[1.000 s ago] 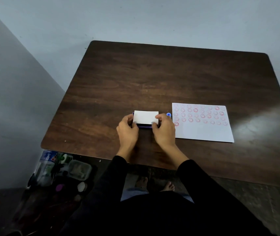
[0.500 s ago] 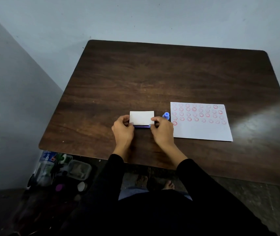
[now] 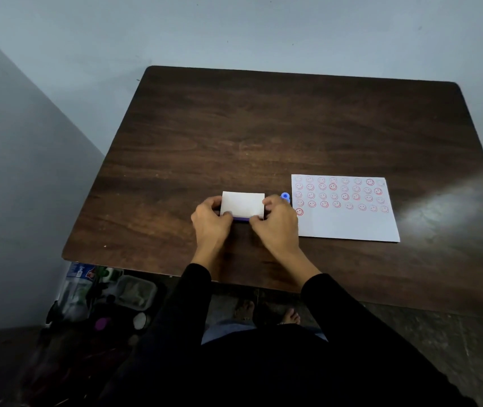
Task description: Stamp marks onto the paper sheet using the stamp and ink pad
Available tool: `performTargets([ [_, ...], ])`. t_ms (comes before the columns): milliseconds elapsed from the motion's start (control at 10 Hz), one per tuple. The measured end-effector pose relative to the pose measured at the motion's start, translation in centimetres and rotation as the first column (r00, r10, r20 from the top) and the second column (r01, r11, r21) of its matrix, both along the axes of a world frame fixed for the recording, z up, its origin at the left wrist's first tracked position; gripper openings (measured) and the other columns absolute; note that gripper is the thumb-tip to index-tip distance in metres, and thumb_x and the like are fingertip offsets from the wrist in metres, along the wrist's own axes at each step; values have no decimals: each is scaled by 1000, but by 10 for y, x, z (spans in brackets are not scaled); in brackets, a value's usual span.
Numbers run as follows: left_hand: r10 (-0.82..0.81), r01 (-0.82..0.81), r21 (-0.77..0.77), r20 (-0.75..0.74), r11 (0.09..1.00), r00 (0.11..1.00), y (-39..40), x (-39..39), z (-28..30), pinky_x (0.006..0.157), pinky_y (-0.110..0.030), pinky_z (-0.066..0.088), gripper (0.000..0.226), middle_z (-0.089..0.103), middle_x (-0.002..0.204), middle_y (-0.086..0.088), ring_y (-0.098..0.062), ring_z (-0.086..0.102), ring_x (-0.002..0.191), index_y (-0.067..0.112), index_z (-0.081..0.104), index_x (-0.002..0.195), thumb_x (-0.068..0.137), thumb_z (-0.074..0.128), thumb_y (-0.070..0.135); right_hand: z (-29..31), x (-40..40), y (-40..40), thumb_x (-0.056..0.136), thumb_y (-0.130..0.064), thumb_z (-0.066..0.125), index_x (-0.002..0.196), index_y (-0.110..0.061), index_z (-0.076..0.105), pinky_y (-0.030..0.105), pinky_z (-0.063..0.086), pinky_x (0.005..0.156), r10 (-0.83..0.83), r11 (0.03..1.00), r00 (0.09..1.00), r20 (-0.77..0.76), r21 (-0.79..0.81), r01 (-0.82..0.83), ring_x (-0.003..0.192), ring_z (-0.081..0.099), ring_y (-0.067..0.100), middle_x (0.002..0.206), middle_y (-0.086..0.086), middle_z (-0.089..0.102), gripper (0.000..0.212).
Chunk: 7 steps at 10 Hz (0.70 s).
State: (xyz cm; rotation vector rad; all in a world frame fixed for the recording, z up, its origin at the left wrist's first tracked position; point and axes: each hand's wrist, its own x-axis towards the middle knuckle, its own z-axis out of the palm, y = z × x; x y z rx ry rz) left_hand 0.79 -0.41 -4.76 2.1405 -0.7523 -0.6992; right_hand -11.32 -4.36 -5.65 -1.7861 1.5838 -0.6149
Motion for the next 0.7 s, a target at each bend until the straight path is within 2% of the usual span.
performTargets([
  [100, -25, 25, 20, -9, 999, 1000, -2, 2, 1, 97, -33, 50, 50, 65, 121, -10, -22, 62, 108, 8, 57, 123, 75, 69, 7, 5, -6, -3, 69, -13, 64, 100, -12, 49, 31, 45, 68, -84, 983, 996, 17, -165, 85, 92, 55, 24, 103, 9, 55, 35],
  [200, -75, 75, 35, -16, 997, 997, -4, 3, 1, 98, -33, 48, 60, 63, 122, -9, -23, 60, 111, 11, 54, 126, 68, 74, 12, 7, -19, -17, 72, -2, 60, 116, -8, 49, 35, 47, 87, -96, 967, 995, 13, -236, 96, 108, 51, 26, 118, 13, 54, 45],
  [300, -174, 172, 95, 9, 980, 985, -9, 3, -1, 106, -38, 42, 81, 55, 130, -9, -26, 49, 123, 14, 45, 134, 61, 80, 15, 0, -30, -29, 85, -9, 60, 127, -9, 46, 32, 40, 99, -18, 992, 998, -67, -125, 10, 120, 46, 25, 132, 12, 51, 44],
  [400, -252, 235, 191, 68, 953, 965, -12, 0, -2, 108, -39, 36, 100, 46, 138, -8, -28, 37, 131, 17, 35, 141, 56, 87, 19, -6, -34, -30, 87, -10, 57, 114, -8, 56, 29, 42, 86, 48, 996, 997, -53, -78, -52, 107, 54, 27, 115, 12, 63, 27],
  [500, -255, 231, 221, 89, 948, 963, -15, -1, -6, 108, -39, 34, 102, 43, 140, -8, -27, 33, 132, 18, 31, 142, 57, 87, 18, -6, -33, -29, 86, -10, 59, 106, -8, 60, 25, 40, 78, 71, 994, 997, -44, -86, -74, 95, 59, 25, 103, 12, 67, 21],
  [600, -255, 225, 230, 109, 947, 961, -14, -3, -1, 108, -40, 35, 95, 43, 141, -8, -27, 33, 132, 17, 33, 141, 62, 85, 16, -5, -31, -27, 83, -10, 60, 103, -9, 62, 24, 40, 76, 101, 990, 994, -47, -93, -105, 91, 60, 24, 100, 11, 69, 20],
  [700, -238, 205, 216, 140, 955, 961, -14, -5, 2, 108, -40, 35, 90, 44, 140, -10, -27, 34, 132, 15, 35, 141, 64, 83, 14, -8, -30, -27, 81, -13, 63, 109, -11, 60, 23, 40, 77, 93, 991, 995, -34, -98, -96, 96, 60, 24, 104, 9, 68, 27],
])
